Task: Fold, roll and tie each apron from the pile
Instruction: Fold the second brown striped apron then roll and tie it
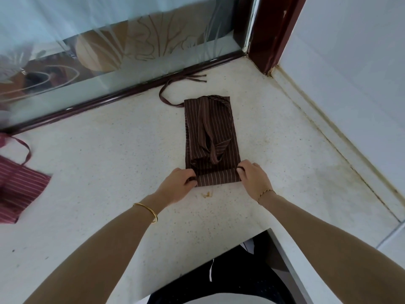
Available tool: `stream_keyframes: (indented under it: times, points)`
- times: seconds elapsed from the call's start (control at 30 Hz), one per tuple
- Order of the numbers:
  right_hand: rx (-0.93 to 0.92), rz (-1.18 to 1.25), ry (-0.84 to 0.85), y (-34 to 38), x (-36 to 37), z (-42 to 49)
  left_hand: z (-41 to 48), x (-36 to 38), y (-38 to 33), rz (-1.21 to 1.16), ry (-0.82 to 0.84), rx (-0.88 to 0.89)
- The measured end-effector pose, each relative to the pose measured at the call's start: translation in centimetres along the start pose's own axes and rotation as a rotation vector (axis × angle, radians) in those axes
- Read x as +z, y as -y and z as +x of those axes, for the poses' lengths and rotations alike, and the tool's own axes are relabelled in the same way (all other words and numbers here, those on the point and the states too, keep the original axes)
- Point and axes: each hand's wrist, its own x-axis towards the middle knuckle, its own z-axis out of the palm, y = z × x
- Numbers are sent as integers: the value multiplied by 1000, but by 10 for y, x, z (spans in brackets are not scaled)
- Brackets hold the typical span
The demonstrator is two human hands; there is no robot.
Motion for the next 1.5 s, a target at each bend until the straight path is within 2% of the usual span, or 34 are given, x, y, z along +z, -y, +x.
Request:
stream_keyframes:
  times: [0.17,0.3,0.4,0.47,0.53,0.57,0.63,0.8,0.9,1.07,1.2,1.27,1.37,1.5]
  points:
    - [145,37,51,4,3,2,2,2,-9,-8,-2,-106]
    - [135,-178,41,9,6,0,5,7,-13,50,17,-162]
    - [121,-278,57,12,11,1,5,8,-21,83,-70,-204]
    - [97,-342,26,13,10,3,3,8,-23,303,-186,-145]
    - [6,-403,-94,15,9,5,2,8,-23,557,-255,43]
    - [-31,-425,-134,16,7,6,3,9,-23,603,-236,152]
    - [-150,-414,-142,17,7,8,4,12,-25,583,-131,298]
    - [-301,-200,-119,0,13,-3,3,13,-19,486,-28,291]
    - [-309,-205,-62,-12,7,-13,6,7,-13,540,59,303]
    - [-318,-247,-22,-16,6,-11,8,5,-11,450,84,261]
    - [-349,-266,-87,-15,2,-9,7,1,-10,363,67,205]
    - [-271,-163,-72,-13,1,-5,9,-1,-9,333,62,194]
    - [39,164,42,-10,-5,4,11,-5,-12,198,14,123]
    - [224,446,-1,-3,-10,14,14,-7,-15,-25,-69,-78]
